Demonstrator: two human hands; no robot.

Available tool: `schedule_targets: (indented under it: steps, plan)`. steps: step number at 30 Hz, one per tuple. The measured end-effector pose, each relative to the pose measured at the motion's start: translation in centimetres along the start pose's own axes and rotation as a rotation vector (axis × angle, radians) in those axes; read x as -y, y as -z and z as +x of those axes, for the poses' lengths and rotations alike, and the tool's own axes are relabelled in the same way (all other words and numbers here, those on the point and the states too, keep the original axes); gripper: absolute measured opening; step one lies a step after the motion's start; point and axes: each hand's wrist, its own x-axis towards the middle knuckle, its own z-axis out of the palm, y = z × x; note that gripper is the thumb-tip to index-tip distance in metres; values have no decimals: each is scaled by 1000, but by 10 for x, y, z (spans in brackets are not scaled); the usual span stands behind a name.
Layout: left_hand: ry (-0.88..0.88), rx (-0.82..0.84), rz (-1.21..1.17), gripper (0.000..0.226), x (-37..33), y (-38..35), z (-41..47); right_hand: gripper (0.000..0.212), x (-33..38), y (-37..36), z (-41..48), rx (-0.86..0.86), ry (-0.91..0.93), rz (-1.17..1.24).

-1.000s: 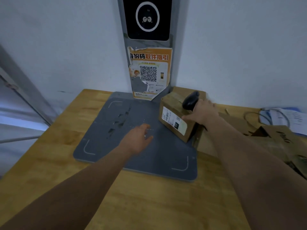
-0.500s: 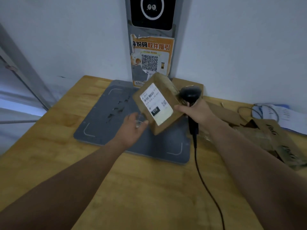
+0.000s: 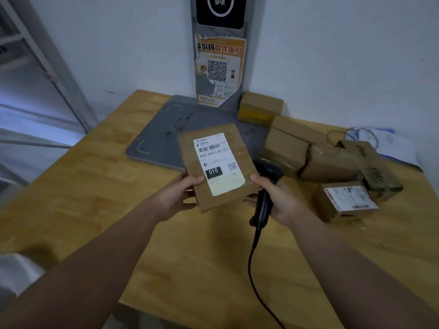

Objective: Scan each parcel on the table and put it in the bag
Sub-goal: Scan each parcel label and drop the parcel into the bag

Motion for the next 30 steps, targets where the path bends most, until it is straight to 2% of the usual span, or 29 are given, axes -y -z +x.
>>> schedule_targets:
  steps: [3,6,7,9,12,16,26,30]
  plan:
    - [53,-6,105,85,18,-3,-25,33,-17,8,-16,-16,-52,-54]
    - [38,-109,108,63,33,-10,-41,29,-32,6,-28,-116,-29,-202]
    - [37,-159,116,55,37,-11,-44,27,-36,4,-31,-189,25,-263]
    - [20,-239,134,54,46,-11,-48,23,-42,-3,-41,-285,146,-322]
    - [-7,-303,140,60,53,-7,-50,14,-41,-19,-59,-226,202,-343]
    - [-69,-394,184,69,60,2,-51,26,-45,-44,-82,-84,240,-443]
    - [-103,-424,219,69,69,17,-61,32,-70,-76,-94,-87,192,-409]
    - [-98,-418,210,66,72,21,-61,24,-67,-74,-98,-92,167,-393]
